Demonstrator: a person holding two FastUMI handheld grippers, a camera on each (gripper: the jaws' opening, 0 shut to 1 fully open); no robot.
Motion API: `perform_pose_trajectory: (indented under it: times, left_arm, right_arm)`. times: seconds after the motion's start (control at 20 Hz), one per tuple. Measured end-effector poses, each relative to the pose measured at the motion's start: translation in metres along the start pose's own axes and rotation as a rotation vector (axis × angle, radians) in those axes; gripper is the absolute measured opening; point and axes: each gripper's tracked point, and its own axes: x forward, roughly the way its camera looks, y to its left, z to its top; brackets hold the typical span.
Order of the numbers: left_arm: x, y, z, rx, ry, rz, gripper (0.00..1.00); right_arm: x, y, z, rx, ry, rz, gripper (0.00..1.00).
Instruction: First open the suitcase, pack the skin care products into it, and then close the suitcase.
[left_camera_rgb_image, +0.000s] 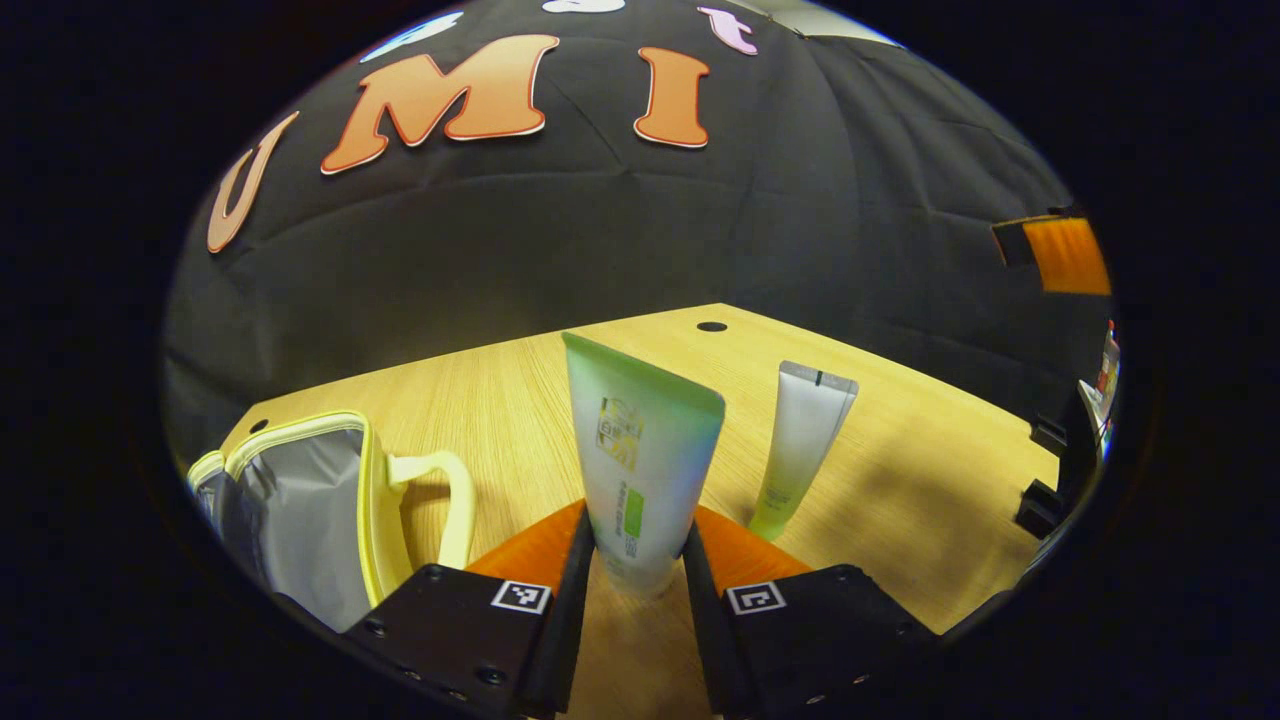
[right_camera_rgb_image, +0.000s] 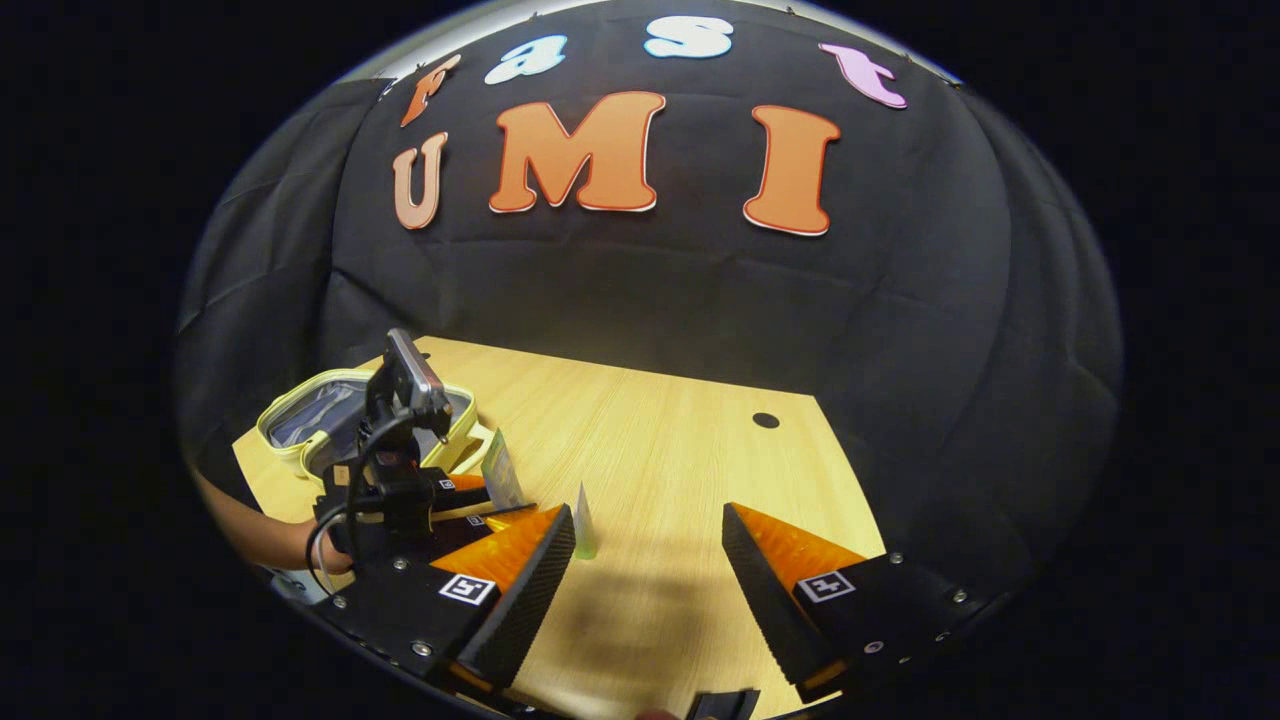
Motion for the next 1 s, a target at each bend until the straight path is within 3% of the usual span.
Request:
perform_pose_trajectory:
  times: [0.1, 0.15, 0.4, 0.7, 0.9, 0.95, 1.0]
  left_arm:
    - [-0.01, 0.004, 0.011, -0.014, -0.011, 0.025, 0.49]
    - [-0.015, 0.008, 0.022, -0.019, -0.022, 0.037, 0.42]
    - [-0.054, 0.027, 0.069, -0.069, -0.072, 0.102, 0.42]
    - [-0.101, 0.054, 0.114, -0.046, -0.129, 0.207, 0.43]
    - [-0.127, 0.074, 0.112, -0.064, -0.123, 0.292, 0.42]
    - [-0.133, 0.079, 0.112, -0.067, -0.121, 0.314, 0.42]
    - [-0.14, 0.084, 0.11, -0.069, -0.116, 0.336, 0.42]
  right_arm:
    - [0.013, 0.004, -0.007, 0.01, 0.027, 0.03, 0.94]
    - [0.018, 0.007, -0.012, 0.015, 0.042, 0.045, 0.94]
    - [0.046, 0.02, -0.032, 0.005, 0.092, 0.121, 0.95]
    - [0.084, 0.043, -0.059, -0.032, 0.142, 0.231, 0.93]
    - [0.108, 0.058, -0.075, -0.036, 0.173, 0.281, 0.77]
    - [0.114, 0.062, -0.079, -0.034, 0.18, 0.289, 0.63]
    - [0.119, 0.065, -0.082, -0.036, 0.187, 0.291, 0.58]
